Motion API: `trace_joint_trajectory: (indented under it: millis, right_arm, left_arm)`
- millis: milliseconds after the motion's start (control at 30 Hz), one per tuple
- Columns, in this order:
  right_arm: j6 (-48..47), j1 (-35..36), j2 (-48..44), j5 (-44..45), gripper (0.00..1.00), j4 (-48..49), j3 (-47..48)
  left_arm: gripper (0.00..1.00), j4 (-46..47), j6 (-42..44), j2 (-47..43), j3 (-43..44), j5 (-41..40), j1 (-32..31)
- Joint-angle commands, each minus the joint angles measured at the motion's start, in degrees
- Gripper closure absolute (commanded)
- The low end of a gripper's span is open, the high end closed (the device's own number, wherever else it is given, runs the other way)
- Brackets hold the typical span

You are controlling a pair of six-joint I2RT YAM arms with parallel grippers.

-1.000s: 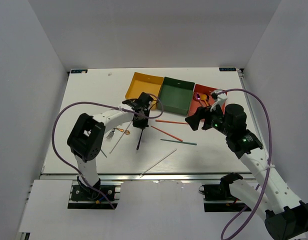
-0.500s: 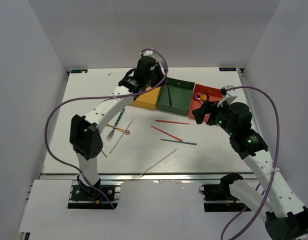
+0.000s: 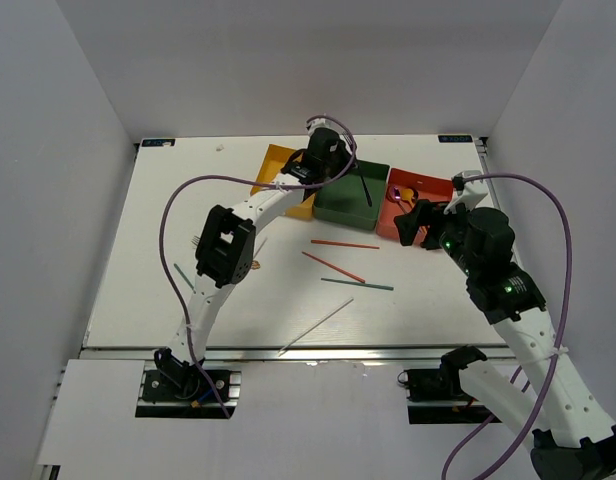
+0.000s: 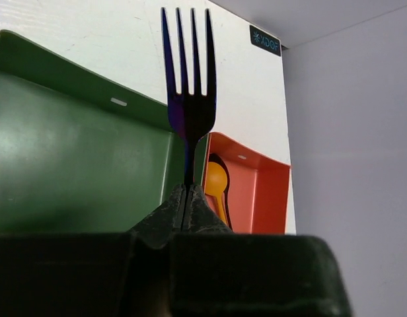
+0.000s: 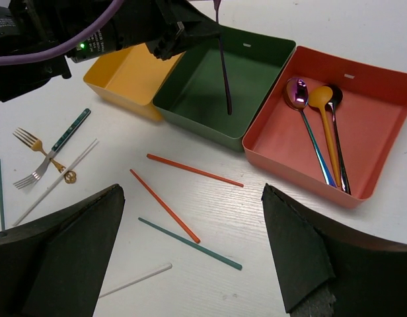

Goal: Sort the eating utensils into containers

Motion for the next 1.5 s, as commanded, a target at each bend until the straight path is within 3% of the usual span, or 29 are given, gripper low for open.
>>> trace_joint_trajectory:
  millis: [0, 33, 100, 133, 300, 333, 367, 500, 633, 733, 767, 867, 900, 1067, 1167, 1300, 1400, 1433, 1467]
  right_arm:
    - [-2.0, -0.1, -1.2, 1.2, 0.11, -0.2, 0.9]
    - [-2.0, -0.2, -1.4, 0.8, 0.11, 0.0, 0.7]
    - [-1.9, -0.2, -1.5, 0.1, 0.11, 0.4, 0.4]
    - [-1.9, -0.2, -1.6, -0.3, 0.11, 0.6, 0.4]
    - [-1.8, -0.2, -1.3, -0.9, 0.11, 0.8, 0.7]
    - [-1.8, -0.2, -1.2, -1.0, 0.11, 0.9, 0.7]
    - [-1.8, -0.2, -1.2, -1.2, 0.11, 1.1, 0.7]
    - [-0.6, -0.1, -0.7, -1.9, 0.11, 2.7, -0.9]
    - [1.4, -0.2, 0.7, -9.7, 0.11, 6.0, -2.6]
    - [3.6, -0.2, 0.7, -14.9, 0.11, 10.8, -4.9]
    - [4.3, -0.2, 0.6, -16.3, 0.11, 12.0, -5.5]
    - [4.7, -0.1, 2.1, -22.5, 0.11, 13.9, -5.8]
    - [4.6, -0.2, 3.9, -23.7, 0.11, 13.5, -5.4]
    - [3.8, -0.1, 7.8, -25.9, 0.11, 11.9, -4.4]
    - [3.5, 0.5, 10.4, -22.0, 0.11, 9.1, -3.3]
    - [0.3, 3.9, 15.7, -9.0, 0.11, 1.1, 0.0]
    - [-0.5, 4.7, 16.5, -6.6, 0.11, 2.0, -1.7]
    - [-0.7, 4.7, 16.5, -7.6, 0.11, 2.8, -2.2]
    - [-0.8, 4.7, 16.6, -8.2, 0.11, 3.2, -2.7]
  left_arm:
    - [0.93, 6.1, -1.1, -3.7, -1.2, 1.0, 0.0]
    - [0.74, 5.8, -1.1, -3.7, -1.5, 0.8, 0.0]
    - [0.59, 3.7, -0.8, -3.6, -1.6, -0.6, 0.0]
    - [0.48, 3.8, -0.5, -3.7, -2.0, -0.4, 0.0]
    - [0.21, -0.2, 0.8, -5.3, -0.8, -2.3, 0.0]
    - [0.09, -1.3, 2.4, -6.0, 0.0, -3.5, 0.1]
    - [0.02, -4.7, 3.5, -6.9, 0.8, -4.9, 0.1]
    - [0.02, -16.5, 10.7, -18.1, -0.5, -17.1, 0.1]
    - [0.02, -31.4, 14.5, -31.6, -10.7, -38.9, 0.1]
    - [0.02, -37.1, 13.2, -42.5, -18.0, -47.7, 0.6]
    - [0.02, -37.1, 13.6, -45.5, -24.8, -48.3, 1.9]
    - [0.02, -36.8, 13.9, -55.4, -34.2, -41.8, 8.9]
    - [0.02, -36.4, 15.1, -57.3, -39.7, -34.1, 11.1]
    - [0.02, -38.3, 12.2, -64.9, -49.5, -30.6, 21.6]
    - [0.02, -41.8, 4.7, -64.8, -50.7, -33.1, 22.1]
    - [0.02, -45.9, -2.7, -63.3, -52.5, -35.3, 22.2]
    - [0.02, -41.2, -0.7, -62.5, -54.6, -27.1, 22.2]
    - [0.02, -36.1, 4.3, -60.9, -54.9, -22.9, 22.2]
    - [0.02, -33.5, 7.2, -59.7, -55.0, -13.7, 22.1]
